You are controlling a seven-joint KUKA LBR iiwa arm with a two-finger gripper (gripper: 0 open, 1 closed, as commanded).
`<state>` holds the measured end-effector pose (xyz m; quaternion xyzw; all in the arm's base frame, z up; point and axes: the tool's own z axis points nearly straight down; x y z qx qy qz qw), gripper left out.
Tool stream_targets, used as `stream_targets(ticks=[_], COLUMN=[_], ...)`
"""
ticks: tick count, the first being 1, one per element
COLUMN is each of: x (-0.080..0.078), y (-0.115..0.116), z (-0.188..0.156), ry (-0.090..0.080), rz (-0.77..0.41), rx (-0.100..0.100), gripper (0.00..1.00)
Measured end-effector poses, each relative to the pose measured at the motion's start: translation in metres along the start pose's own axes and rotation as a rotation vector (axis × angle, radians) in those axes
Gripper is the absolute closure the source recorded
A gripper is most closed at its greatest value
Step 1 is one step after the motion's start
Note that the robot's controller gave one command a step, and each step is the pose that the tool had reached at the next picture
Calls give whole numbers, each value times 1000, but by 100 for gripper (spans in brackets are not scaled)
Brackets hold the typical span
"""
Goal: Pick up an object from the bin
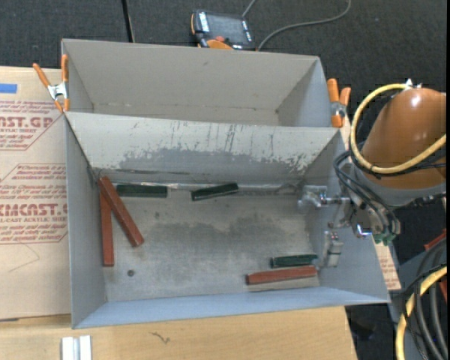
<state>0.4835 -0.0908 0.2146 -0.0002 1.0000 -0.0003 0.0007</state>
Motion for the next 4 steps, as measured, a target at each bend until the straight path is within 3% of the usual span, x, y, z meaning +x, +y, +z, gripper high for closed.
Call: stream_targets(ticks=[1,2,3,4], x=[-15,-18,-20,-41], y=[11,11,69,57], z=[149,142,53,-41], ry=[9,1,-6,-9], rz=[-19,-21,-36,-43], rx=[-2,0,-3,1], gripper=[0,100,100,100])
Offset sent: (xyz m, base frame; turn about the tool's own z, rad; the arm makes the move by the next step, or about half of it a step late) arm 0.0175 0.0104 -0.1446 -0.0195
